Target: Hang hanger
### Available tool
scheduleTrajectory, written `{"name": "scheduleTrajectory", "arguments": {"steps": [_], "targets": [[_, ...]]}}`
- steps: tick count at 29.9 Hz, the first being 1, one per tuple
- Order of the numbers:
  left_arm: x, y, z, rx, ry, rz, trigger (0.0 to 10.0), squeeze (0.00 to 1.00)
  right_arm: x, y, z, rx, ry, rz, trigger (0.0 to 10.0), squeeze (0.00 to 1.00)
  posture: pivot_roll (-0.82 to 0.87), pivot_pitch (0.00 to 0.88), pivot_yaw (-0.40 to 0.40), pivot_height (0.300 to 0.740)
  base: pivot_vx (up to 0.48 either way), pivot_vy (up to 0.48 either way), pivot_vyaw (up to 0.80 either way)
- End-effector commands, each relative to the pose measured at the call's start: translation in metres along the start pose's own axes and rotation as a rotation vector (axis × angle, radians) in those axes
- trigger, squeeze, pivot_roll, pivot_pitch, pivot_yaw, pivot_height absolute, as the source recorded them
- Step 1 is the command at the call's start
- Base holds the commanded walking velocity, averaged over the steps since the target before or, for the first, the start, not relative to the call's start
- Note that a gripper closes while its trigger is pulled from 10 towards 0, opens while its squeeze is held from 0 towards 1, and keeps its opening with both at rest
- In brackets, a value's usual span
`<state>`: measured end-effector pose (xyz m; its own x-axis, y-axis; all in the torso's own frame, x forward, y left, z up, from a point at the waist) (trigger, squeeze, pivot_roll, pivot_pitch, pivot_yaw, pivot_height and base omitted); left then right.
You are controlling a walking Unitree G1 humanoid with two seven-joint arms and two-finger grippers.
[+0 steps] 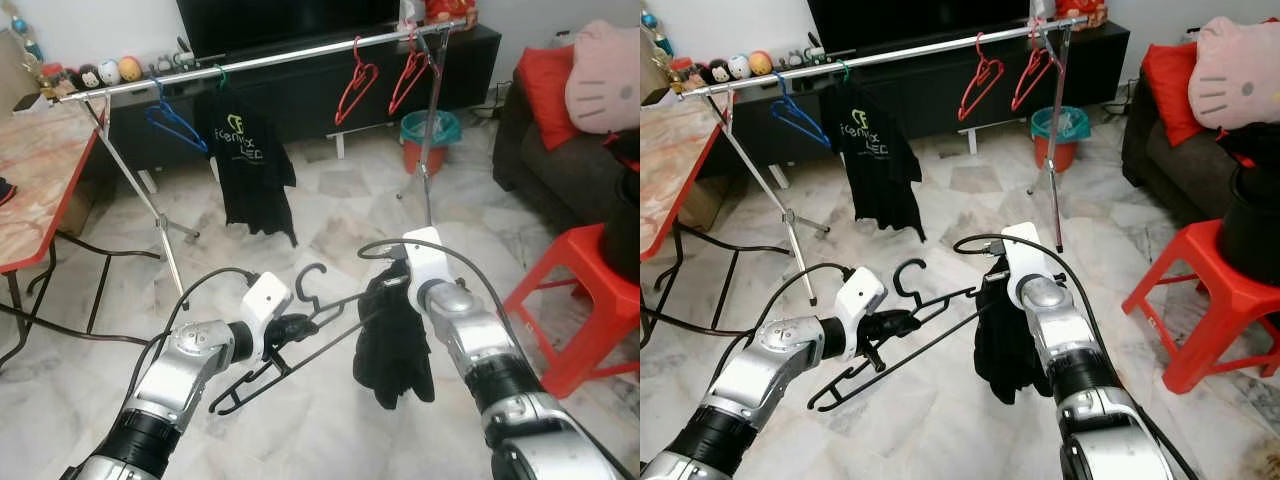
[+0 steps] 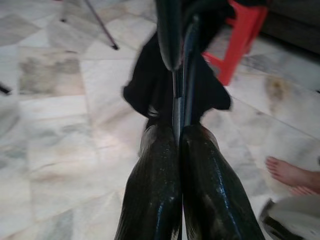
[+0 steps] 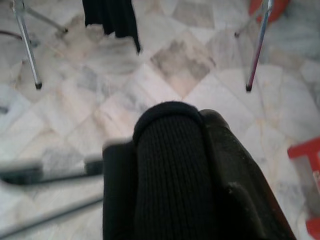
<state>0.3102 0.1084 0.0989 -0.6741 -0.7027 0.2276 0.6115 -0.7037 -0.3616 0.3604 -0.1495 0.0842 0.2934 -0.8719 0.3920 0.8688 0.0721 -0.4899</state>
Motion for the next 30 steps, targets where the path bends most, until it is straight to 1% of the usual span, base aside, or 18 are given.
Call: {"name": "scheduleTrajectory", "arguments": {"steps": [1, 3, 4, 7, 8, 9, 10, 12, 14, 15, 16, 17, 18, 20, 24, 26, 28, 30], "targets": [[-0.015, -0.003, 0.012, 0.044, -0.006, 0.112, 10.0, 0.0, -0.004, -0.004, 0.001, 0.002, -0.001, 0.0, 10.0, 0.0, -0.11, 0.0, 0.107, 0.74, 0.0, 0.0, 0.0], [-0.017, -0.003, 0.014, 0.055, -0.01, 0.128, 10.0, 0.0, -0.004, -0.006, -0.003, -0.01, 0.002, -0.008, 10.0, 0.0, -0.11, 0.0, 0.107, 0.74, 0.0, 0.0, 0.0], [-0.017, -0.003, 0.016, 0.065, 0.003, 0.133, 10.0, 0.0, -0.002, -0.007, -0.006, -0.016, 0.011, -0.02, 10.0, 0.0, -0.11, 0.0, 0.107, 0.74, 0.0, 0.0, 0.0], [-0.018, -0.003, 0.017, 0.068, -0.009, 0.14, 10.0, 0.0, 0.005, -0.009, -0.01, -0.035, 0.028, -0.066, 10.0, 0.0, -0.12, 0.0, 0.11, 0.74, 0.0, 0.0, 0.0], [-0.018, -0.003, 0.018, 0.074, -0.01, 0.138, 10.0, 0.0, 0.011, -0.012, -0.013, -0.052, 0.036, -0.11, 10.0, 0.0, -0.12, 0.0, 0.11, 0.74, 0.0, 0.0, 0.0], [-0.018, -0.003, 0.018, 0.074, -0.01, 0.138, 10.0, 0.0, 0.011, -0.012, -0.013, -0.052, 0.036, -0.11, 10.0, 0.0, -0.12, 0.0, 0.11, 0.74, 0.0, 0.0, 0.0], [-0.018, -0.003, 0.019, 0.078, -0.011, 0.146, 10.0, 0.0, 0.017, -0.014, -0.016, -0.064, 0.051, -0.158, 10.0, 0.0, -0.12, 0.0, 0.11, 0.74, 0.0, 0.0, 0.0], [-0.018, -0.003, 0.019, 0.079, -0.01, 0.154, 10.0, 0.0, 0.021, -0.016, -0.017, -0.068, 0.067, -0.19, 10.0, 0.0, -0.11, 0.0, 0.113, 0.74, 0.0, 0.0, 0.0], [-0.013, -0.002, 0.018, 0.086, -0.03, 0.11, 10.0, 0.0, 0.018, -0.018, -0.014, -0.046, 0.102, -0.167, 10.0, 0.0, -0.11, 0.0, 0.113, 0.74, 0.0, 0.0, 0.0], [-0.013, -0.002, 0.018, 0.086, -0.03, 0.11, 10.0, 0.0, 0.018, -0.018, -0.014, -0.046, 0.102, -0.167, 10.0, 0.0, -0.11, 0.0, 0.113, 0.74, 0.0, 0.0, 0.0], [-0.009, -0.002, 0.018, 0.088, -0.031, 0.07, 10.0, 0.0, 0.012, -0.02, -0.008, -0.017, 0.114, -0.12, 10.0, 0.0, -0.12, 0.0, 0.112, 0.74, 0.0, 0.0, 0.0], [-0.007, -0.002, 0.018, 0.088, -0.03, 0.054, 10.0, 0.0, 0.009, -0.02, -0.006, -0.007, 0.116, -0.102, 10.0, 0.0, -0.12, 0.0, 0.112, 0.74, 0.0, 0.0, 0.0], [-0.007, -0.002, 0.018, 0.088, -0.03, 0.054, 10.0, 0.0, 0.009, -0.02, -0.006, -0.007, 0.116, -0.102, 10.0, 0.0, -0.12, 0.0, 0.112, 0.74, 0.0, 0.0, 0.0], [0.002, -0.005, 0.017, 0.079, -0.027, -0.03, 10.0, 0.0, -0.001, -0.022, 0.005, 0.024, 0.083, -0.045, 10.0, 0.0, -0.11, 0.0, 0.113, 0.74, 0.0, 0.0, 0.0], [0.007, -0.005, 0.017, 0.078, -0.037, -0.063, 10.0, 0.0, -0.005, -0.023, 0.008, 0.026, 0.078, -0.017, 10.0, 0.0, -0.11, 0.0, 0.111, 0.74, 0.0, 0.0, 0.0], [0.014, -0.005, 0.018, 0.08, -0.043, -0.119, 10.0, 0.0, -0.009, -0.025, 0.015, 0.063, 0.09, 0.026, 10.0, 0.0, -0.11, 0.0, 0.111, 0.74, 0.0, 0.0, 0.0], [0.014, -0.005, 0.018, 0.079, -0.042, -0.127, 10.0, 0.0, -0.009, -0.026, 0.016, 0.07, 0.094, 0.036, 10.0, 0.0, -0.11, 0.0, 0.11, 0.74, 0.0, 0.0, 0.0], [0.02, -0.006, 0.015, 0.062, -0.036, -0.178, 10.0, 0.0, -0.008, -0.028, 0.019, 0.071, 0.084, 0.036, 10.0, 0.0, -0.12, 0.0, 0.11, 0.74, 0.0, 0.0, 0.0]]}}
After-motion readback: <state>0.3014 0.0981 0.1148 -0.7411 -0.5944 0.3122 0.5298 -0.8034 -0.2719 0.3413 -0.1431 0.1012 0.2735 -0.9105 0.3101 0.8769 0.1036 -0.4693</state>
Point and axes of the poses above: a point about 5 cm out from each wrist's last joint towards the gripper, its own y axis pointing out of the wrist towards the gripper, its own z axis along the axis of the wrist's last joint, x = y × z, the point moved 1 cm from there along y, pointing out of the wrist towards the gripper, and after that the axes turned 15 degrees about -y, right-handed, at the moved point
